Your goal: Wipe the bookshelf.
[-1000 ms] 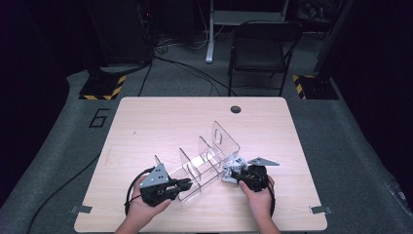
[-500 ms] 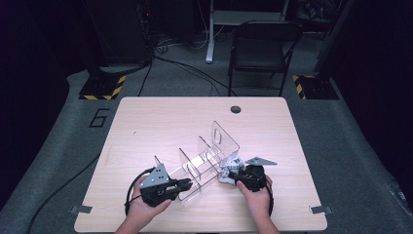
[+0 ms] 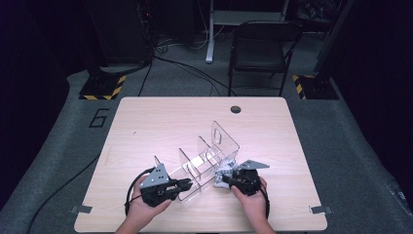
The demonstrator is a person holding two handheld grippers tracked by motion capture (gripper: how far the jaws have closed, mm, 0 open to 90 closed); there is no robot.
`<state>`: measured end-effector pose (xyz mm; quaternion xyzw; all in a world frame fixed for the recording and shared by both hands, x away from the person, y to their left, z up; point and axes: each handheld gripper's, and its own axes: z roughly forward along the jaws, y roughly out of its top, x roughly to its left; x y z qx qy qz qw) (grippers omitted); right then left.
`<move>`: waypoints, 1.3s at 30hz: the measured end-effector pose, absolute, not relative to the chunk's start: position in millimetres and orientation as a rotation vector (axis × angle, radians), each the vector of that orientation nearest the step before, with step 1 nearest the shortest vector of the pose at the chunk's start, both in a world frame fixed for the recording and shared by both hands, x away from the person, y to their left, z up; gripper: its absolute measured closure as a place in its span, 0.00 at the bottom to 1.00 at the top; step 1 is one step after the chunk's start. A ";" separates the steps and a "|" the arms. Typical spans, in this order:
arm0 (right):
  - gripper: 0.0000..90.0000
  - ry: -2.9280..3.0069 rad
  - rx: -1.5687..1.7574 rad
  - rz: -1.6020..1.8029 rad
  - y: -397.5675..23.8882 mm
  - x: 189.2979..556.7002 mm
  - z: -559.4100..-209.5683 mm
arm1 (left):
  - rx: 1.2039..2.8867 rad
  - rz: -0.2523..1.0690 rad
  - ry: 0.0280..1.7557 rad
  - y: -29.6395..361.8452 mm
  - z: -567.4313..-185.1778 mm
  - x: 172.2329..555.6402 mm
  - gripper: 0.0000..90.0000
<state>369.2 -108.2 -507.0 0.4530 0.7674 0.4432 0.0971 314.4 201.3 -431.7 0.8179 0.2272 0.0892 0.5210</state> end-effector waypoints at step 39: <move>0.73 2.228 1.350 1.360 -98.4 378.0 -496.1 | 1.949 0.213 0.546 200.6 -433.0 314.2 0.90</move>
